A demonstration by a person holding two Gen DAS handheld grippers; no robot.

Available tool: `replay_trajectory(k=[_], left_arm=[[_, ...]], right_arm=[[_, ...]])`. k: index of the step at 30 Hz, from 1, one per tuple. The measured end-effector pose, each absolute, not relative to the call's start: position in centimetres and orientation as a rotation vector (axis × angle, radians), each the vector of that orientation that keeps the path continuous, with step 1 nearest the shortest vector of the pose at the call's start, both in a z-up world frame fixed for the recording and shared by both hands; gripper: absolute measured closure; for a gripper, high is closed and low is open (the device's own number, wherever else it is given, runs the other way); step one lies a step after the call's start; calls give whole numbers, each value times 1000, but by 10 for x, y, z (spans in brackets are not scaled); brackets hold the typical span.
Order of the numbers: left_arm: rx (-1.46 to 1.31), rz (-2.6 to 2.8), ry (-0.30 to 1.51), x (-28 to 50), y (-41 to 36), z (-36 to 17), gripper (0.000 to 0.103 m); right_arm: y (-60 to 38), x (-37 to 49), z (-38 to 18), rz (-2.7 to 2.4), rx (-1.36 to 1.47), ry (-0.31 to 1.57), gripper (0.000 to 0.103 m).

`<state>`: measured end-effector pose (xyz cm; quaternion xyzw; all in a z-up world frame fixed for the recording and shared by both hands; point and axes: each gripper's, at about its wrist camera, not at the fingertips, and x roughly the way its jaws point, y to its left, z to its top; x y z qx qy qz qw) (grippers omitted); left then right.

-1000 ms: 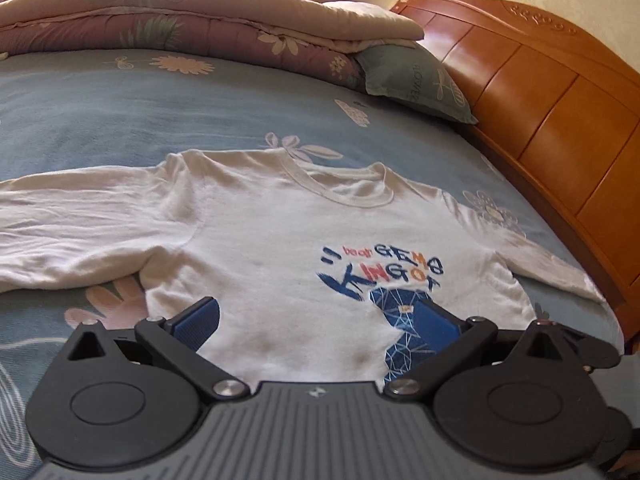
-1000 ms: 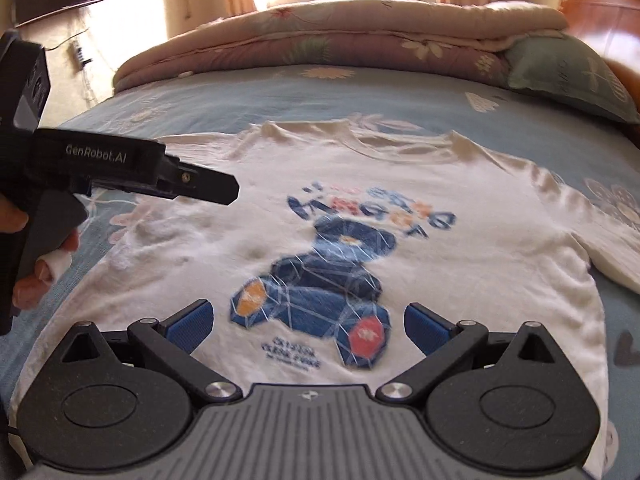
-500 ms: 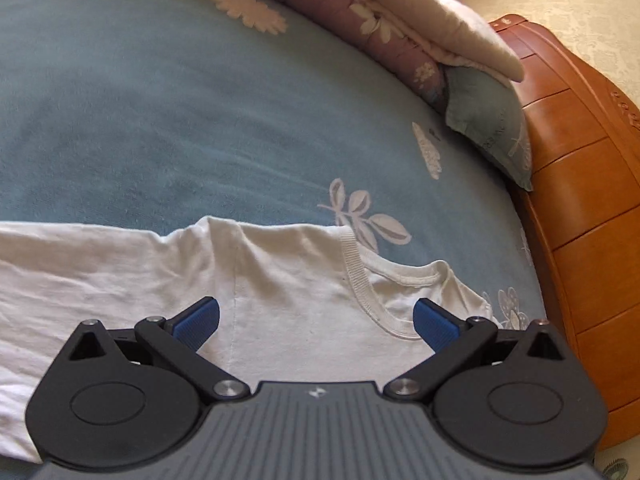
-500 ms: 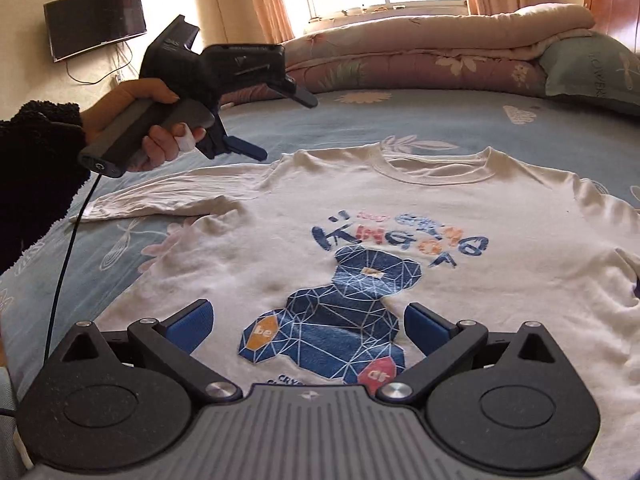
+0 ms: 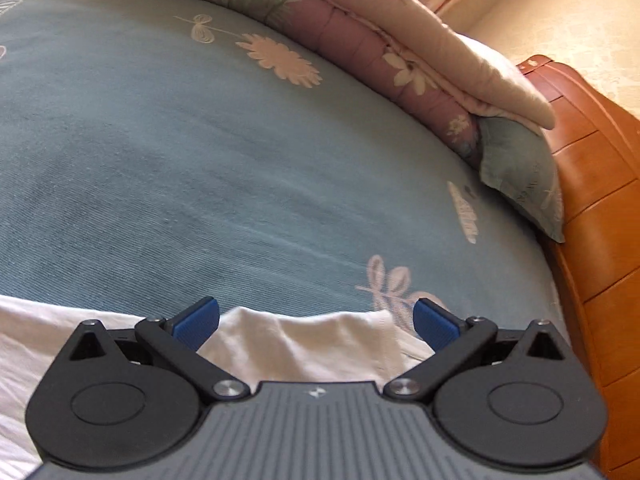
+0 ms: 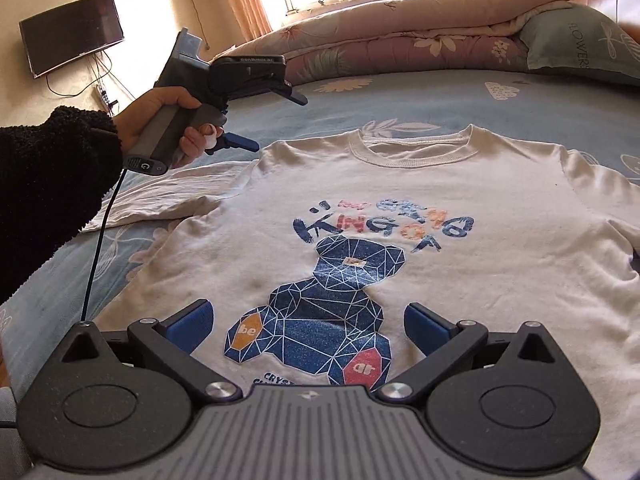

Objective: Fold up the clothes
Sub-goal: 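Move the open left gripper over to the sleeve nearest it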

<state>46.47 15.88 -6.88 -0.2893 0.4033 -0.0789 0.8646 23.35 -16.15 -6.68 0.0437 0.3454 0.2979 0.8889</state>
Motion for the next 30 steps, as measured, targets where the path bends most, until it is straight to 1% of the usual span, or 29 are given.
replay_trajectory(k=[2,5,8,11,15,18,20,26,30], left_arm=[[-617,-257,888,462,146,-71,1],[-556,-285,959,473,123,-85,1],[-513,-214,952,489,117,-100,1],[-572,-195,969,488,127,-86,1],[-484,-211,929,454,145,-44,1],[-480,-188,945,422,169,-30,1],[-496,-151,965,406,184,-37,1],[-643,-63,1033,370,215,-94,1],[-605,-87,986,348,220,-84,1]], right_arm=[[-161,234,-67,620,94,722,0],[-160,234,-68,615,86,731,0],[-159,234,-67,613,79,730,0],[-161,234,-64,612,88,725,0],[-164,231,-58,620,109,707,0],[-162,230,-57,626,110,706,0],[-161,229,-57,628,110,707,0],[-155,227,-62,637,104,728,0],[-152,228,-68,630,92,752,0]])
